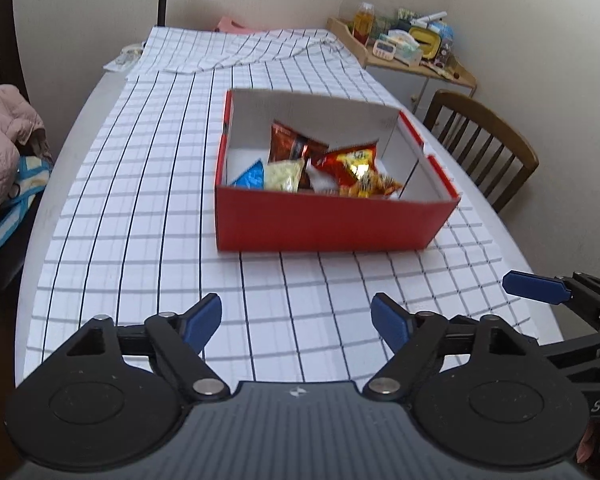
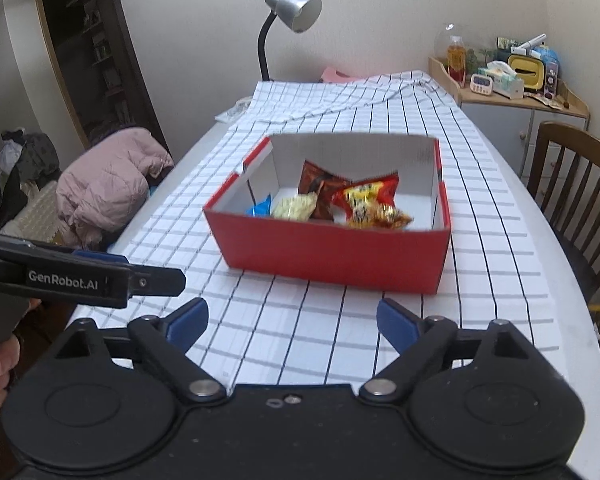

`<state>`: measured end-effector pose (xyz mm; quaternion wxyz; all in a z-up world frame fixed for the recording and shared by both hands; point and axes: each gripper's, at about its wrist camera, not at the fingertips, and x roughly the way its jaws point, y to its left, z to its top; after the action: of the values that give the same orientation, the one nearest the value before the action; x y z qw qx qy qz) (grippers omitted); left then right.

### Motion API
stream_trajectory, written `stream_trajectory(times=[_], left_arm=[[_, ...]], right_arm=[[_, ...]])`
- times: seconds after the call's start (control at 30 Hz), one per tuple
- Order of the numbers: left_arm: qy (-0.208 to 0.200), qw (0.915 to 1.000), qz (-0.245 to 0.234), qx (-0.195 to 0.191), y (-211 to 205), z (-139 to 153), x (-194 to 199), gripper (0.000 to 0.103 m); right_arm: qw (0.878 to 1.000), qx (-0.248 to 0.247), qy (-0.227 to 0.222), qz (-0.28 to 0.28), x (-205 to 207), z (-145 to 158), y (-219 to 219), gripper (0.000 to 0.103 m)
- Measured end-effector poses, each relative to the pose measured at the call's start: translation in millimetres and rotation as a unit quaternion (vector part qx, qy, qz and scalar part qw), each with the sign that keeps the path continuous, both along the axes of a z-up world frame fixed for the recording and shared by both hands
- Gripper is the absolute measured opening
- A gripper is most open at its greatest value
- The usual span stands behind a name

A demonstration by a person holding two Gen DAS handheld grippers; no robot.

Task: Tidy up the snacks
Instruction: 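Withdraw both tools from the box toward the small candies on the table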

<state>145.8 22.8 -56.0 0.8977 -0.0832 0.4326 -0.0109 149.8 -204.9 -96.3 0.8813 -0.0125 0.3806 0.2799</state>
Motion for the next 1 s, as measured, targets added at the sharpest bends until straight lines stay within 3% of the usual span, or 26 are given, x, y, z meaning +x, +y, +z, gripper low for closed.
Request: stream_trajectory(times=[0.67,1.0], left_arm=[[0.079,0.9963,-0.029,0.017,-10,-90,-23,0.086],[0.079,0.9952,-0.042,0.04,-22,-113,-20,0.086]], right_arm=[[0.996,-0.074,0.032,0.028,-40,-86,13,0.095],[0.995,-0.081,0.044,0.046,-31,-106,16,0.079]])
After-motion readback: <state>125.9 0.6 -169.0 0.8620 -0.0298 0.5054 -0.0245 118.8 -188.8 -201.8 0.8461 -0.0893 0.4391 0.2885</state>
